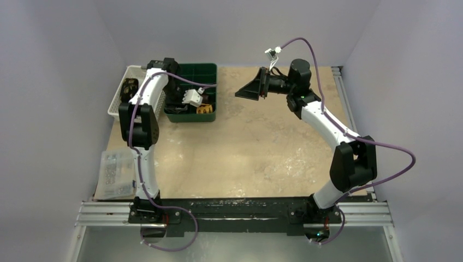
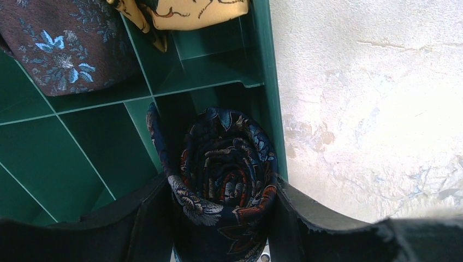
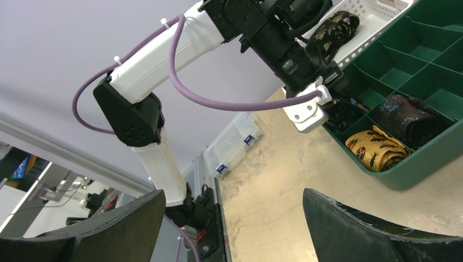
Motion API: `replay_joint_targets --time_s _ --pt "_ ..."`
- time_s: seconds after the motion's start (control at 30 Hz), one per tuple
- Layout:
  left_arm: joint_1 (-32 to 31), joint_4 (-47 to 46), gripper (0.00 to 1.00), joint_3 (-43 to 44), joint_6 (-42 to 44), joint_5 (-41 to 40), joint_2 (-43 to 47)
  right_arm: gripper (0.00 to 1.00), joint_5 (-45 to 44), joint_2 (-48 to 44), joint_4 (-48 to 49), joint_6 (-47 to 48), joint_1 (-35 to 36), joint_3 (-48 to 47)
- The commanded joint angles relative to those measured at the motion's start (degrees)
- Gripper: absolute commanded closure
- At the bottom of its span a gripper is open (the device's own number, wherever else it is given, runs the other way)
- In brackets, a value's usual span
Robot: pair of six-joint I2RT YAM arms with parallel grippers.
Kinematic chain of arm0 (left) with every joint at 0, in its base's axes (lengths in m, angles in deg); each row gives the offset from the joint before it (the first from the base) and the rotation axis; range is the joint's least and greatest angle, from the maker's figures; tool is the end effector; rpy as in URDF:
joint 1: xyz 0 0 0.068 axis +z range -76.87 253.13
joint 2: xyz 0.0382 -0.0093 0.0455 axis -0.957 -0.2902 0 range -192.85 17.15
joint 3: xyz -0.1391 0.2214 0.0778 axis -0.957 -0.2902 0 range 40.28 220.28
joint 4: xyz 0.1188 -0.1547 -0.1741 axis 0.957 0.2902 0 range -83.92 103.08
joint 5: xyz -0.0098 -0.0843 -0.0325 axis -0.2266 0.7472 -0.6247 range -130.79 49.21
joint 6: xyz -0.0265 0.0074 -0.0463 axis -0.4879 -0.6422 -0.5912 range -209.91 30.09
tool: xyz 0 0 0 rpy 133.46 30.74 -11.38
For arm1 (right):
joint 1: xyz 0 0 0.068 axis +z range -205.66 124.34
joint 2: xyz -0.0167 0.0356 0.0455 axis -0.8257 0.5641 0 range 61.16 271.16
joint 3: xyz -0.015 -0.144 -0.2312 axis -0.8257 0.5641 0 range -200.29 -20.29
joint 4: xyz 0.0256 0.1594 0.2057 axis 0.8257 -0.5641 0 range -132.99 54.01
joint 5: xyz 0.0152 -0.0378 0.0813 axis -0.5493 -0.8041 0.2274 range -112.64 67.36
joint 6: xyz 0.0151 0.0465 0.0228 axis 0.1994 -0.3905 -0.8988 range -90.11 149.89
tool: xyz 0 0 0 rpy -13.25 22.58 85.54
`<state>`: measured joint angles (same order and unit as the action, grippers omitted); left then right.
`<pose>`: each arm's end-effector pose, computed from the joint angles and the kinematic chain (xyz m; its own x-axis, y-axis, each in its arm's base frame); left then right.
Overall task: Roll the ties
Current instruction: Place the tie in the storage box.
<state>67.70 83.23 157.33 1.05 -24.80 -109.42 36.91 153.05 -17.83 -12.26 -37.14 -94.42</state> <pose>0.4322 -0.0510 0.2363 0.1235 0.9538 -0.2740 0.9919 -0.1104 0.0629 0.3434 0.1474 0.3604 -0.6517 0.1404 -0.7453 -0.7297 0.1518 0.6667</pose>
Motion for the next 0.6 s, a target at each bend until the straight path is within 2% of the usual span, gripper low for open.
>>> replay_joint_targets --time_s 0.0,0.23,0.57 --pt "-0.19 2.65 1.00 -0.34 2.44 -1.52 -0.21 0.01 0.56 -0.18 0.44 1.02 -0.50 -1.29" --pt "-0.18 1.90 1.00 -2.32 4.76 -2.85 4.03 0.01 0.56 0.14 0.73 1.03 -0.61 -1.45" --pt "-0.65 1.15 1.00 -3.07 3.72 -1.80 7.93 0.01 0.48 -0.79 0.57 1.07 -0.68 -0.51"
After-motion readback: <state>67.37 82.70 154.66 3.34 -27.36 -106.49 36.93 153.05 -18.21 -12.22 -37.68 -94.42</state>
